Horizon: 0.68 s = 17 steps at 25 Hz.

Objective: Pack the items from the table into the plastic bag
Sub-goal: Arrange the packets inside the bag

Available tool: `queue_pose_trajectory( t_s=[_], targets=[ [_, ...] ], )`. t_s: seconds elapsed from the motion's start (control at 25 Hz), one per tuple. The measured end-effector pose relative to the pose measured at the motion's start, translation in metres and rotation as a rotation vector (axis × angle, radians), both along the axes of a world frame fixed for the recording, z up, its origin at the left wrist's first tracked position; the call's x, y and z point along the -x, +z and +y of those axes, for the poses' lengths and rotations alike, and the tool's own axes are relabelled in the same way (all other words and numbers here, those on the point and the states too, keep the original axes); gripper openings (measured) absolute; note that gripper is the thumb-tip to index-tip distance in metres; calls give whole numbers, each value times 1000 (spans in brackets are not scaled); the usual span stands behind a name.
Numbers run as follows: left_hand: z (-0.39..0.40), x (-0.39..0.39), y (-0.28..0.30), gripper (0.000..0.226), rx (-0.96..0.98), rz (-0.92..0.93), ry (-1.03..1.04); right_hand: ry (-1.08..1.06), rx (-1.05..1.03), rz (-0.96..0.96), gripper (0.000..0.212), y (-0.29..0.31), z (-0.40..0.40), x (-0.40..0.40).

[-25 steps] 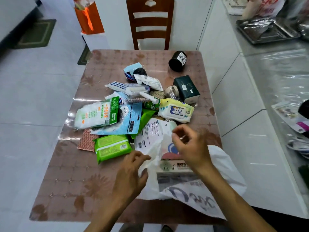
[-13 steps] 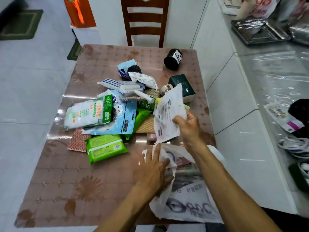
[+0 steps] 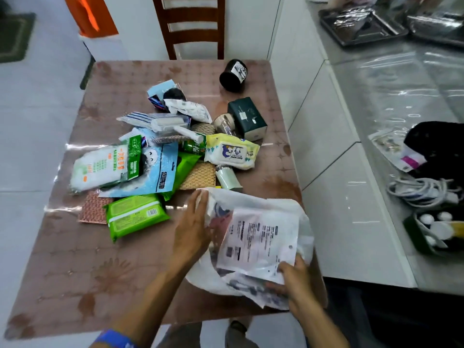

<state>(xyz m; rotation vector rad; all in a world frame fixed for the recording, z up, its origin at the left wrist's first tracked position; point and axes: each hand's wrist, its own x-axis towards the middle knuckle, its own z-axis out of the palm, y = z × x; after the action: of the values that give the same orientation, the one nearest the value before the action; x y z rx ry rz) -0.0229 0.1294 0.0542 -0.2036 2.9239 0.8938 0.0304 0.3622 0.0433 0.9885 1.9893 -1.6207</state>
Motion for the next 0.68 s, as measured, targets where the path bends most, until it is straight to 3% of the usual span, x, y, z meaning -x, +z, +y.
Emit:
queue_pose_trajectory(
  t_s=[0.12,0.2,0.32,0.4,0.48,0.56,0.68],
  targets=[
    [-18,-6,14,91,-55,90,46,198,-226,91,44,-7,-20,7],
    [-20,-8,17,76,-16,175,9,295,-234,147,45,-9,-29,16],
    [-18,-11,17,45,105,222,-157,278,-278,250,40,-15,-40,31],
    [-19,-16,11,37,223,162,-128,420,-382,289,30,-15,-47,33],
    [-20,-23,1,31,233,-5,73,534,-423,297,33,-17,-46,31],
    [-21,-32,-13,30,148,-195,219,438,-306,230,38,-20,-38,32],
    [-19,-36,-26,32,-46,-224,217,433,-234,178,18,-23,-35,43]
  ],
)
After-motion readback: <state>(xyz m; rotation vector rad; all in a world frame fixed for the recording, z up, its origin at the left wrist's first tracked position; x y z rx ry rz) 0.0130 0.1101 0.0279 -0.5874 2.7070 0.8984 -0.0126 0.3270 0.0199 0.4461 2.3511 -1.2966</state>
